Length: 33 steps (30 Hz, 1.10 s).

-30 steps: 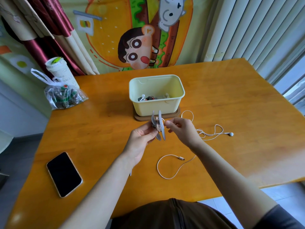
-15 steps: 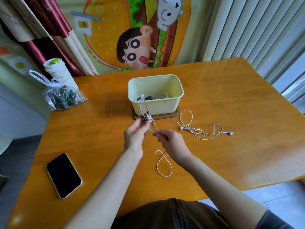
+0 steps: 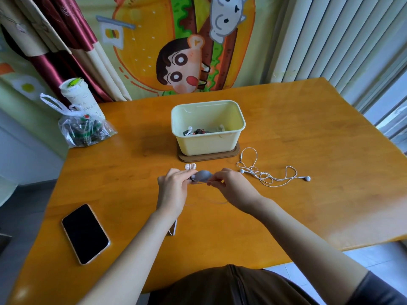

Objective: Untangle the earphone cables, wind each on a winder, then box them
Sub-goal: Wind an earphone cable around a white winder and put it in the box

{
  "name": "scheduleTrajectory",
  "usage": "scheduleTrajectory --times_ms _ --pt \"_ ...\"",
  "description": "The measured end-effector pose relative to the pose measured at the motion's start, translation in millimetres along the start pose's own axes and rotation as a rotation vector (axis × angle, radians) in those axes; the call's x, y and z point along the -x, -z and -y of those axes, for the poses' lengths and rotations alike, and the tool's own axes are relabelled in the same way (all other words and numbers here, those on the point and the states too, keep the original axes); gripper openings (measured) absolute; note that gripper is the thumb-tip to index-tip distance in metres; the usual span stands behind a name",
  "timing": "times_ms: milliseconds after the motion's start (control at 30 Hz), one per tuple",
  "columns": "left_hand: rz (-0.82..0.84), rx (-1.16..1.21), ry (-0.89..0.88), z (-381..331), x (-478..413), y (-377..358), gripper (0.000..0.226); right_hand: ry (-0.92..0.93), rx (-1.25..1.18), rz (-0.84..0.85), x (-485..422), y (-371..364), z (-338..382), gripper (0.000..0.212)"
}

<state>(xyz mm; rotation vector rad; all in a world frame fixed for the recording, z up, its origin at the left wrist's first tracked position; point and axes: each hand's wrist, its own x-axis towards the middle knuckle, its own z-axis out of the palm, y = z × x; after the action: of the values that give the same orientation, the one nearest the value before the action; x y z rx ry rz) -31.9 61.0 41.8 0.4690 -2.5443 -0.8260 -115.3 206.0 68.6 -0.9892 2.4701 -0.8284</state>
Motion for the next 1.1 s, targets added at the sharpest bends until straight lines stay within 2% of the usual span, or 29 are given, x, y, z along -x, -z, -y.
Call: scheduleTrajectory --times_ms 133,267,400,567,700,900,1100 --pt "0.070 0.033 0.014 5 -2 0 0.038 -0.004 0.053 -0.098 -6 7 -4 0.019" --pt "0.157 0.076 0.017 7 -4 2 0.040 0.003 -0.001 -0.212 -8 12 -7 0.012" --pt "0.270 0.345 0.071 -8 -5 8 0.045 -0.010 -0.074 -0.275 -10 20 -12 0.009" --pt "0.291 0.935 0.304 -29 -5 12 0.035 -0.093 -0.394 -0.191 -11 25 -10 0.022" --pt "0.293 1.216 0.381 -38 -4 9 0.029 -0.134 -0.683 -0.108 -9 19 1 0.027" --pt "0.185 1.333 0.471 -33 -3 3 0.032 -0.187 -0.738 -0.094 -8 4 6 0.027" --pt "0.111 1.505 0.562 -30 -6 3 0.028 -0.297 -0.969 0.004 -6 -5 4 0.014"
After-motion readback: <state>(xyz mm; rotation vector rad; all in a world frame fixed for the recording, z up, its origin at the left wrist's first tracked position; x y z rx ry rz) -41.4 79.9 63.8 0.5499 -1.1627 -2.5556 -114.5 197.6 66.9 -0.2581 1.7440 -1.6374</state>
